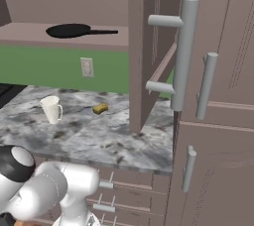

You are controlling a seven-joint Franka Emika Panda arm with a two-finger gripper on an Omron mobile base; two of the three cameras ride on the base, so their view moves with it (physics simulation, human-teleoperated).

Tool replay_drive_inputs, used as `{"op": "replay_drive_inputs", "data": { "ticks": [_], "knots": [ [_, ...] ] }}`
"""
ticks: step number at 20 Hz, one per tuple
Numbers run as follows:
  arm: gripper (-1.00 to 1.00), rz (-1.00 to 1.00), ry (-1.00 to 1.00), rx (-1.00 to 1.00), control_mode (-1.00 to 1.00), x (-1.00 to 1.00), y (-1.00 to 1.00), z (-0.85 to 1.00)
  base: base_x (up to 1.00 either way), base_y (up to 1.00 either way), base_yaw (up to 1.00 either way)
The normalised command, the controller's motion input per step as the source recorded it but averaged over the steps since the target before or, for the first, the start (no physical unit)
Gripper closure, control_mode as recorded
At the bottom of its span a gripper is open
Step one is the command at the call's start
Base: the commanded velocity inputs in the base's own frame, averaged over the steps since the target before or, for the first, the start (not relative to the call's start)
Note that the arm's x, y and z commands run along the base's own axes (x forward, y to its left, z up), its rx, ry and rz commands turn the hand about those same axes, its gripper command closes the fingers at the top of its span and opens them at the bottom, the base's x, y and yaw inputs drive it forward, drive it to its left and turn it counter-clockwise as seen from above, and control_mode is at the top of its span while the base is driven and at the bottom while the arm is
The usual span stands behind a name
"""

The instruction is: Pick the pan from the cabinet and place it on the stove. Then turn on the stove burner for the pan.

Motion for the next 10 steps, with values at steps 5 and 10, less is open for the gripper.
{"op": "replay_drive_inputs", "data": {
  "ticks": [5,10],
  "knots": [
    [-1.00,0.04,-0.19,0.00,-1.00,0.00,-0.65,0.17,0.00,0.00,0.00],
    [-1.00,0.05,-0.26,0.00,-1.00,0.00,-0.62,0.24,0.00,0.00,0.00]
  ]
}}
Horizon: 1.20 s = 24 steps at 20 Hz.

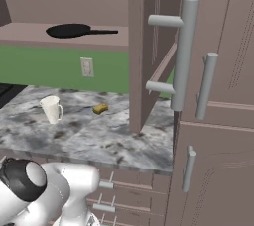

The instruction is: Pick the pan from the cabinet and place it on the stove. Then turn on the stove burner for the pan.

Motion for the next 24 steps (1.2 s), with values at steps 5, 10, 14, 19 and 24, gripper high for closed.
{"op": "replay_drive_inputs", "data": {
  "ticks": [5,10,14,19,24],
  "knots": [
    [-1.00,0.04,-0.40,-0.04,-1.00,-0.10,-0.52,0.08,0.00,0.00,0.00],
    [-1.00,0.01,-0.46,-0.09,-1.00,-0.25,-0.55,0.03,0.00,0.00,0.00],
    [-1.00,0.03,-0.49,-0.03,-1.00,-0.55,-0.85,0.00,0.00,0.00,0.00],
    [-1.00,0.04,-0.47,0.00,-1.00,-0.44,-0.91,0.00,0.00,0.00,0.00],
    [-1.00,0.01,-0.39,-0.02,-1.00,-0.12,-0.74,0.03,0.00,0.00,0.00]
  ]
}}
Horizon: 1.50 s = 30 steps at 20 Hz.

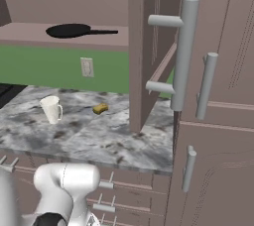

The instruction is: Pick the pan from the cabinet and place it on the stove. Then turn on the stove burner for the pan.

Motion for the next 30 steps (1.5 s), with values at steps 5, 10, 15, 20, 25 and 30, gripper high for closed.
{"op": "replay_drive_inputs", "data": {
  "ticks": [5,10,15,20,25,30],
  "knots": [
    [-1.00,0.01,-0.31,0.00,-1.00,0.00,-0.70,0.14,0.00,0.00,0.00],
    [-1.00,0.00,-0.22,0.00,-1.00,0.07,-0.72,0.16,0.00,0.00,0.00],
    [-1.00,-0.05,-0.04,0.05,-1.00,0.37,-0.54,0.22,0.00,0.00,0.00],
    [-1.00,-0.09,0.00,0.06,-1.00,0.49,-0.28,0.19,0.00,0.00,0.00],
    [-1.00,-0.07,0.01,0.05,-1.00,0.44,-0.23,0.09,0.00,0.00,0.00],
    [-1.00,-0.06,0.06,0.02,-1.00,0.39,-0.28,0.00,0.00,0.00,0.00]
  ]
}}
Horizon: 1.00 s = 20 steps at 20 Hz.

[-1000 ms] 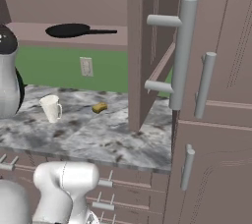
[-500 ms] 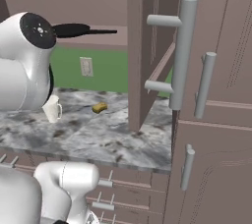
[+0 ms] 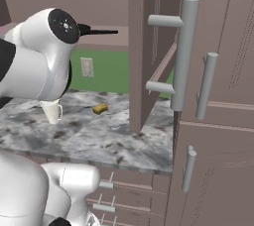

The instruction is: Pick the pan from the cabinet and place it on the stove. Then turn on the stove burner for the pan.

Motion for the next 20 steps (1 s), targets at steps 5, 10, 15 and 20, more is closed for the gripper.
{"op": "replay_drive_inputs", "data": {
  "ticks": [5,10,15,20],
  "knots": [
    [-1.00,-0.08,0.04,0.02,-1.00,0.47,-0.13,0.00,0.00,0.00,0.00],
    [-1.00,-0.11,0.00,0.00,-1.00,0.50,0.01,0.00,0.00,0.00,0.00],
    [-1.00,-0.06,0.00,0.03,-1.00,0.51,0.00,0.00,0.00,0.00,0.00],
    [-1.00,0.01,0.00,0.08,-1.00,0.53,-0.08,0.00,0.00,0.00,0.00]
  ]
}}
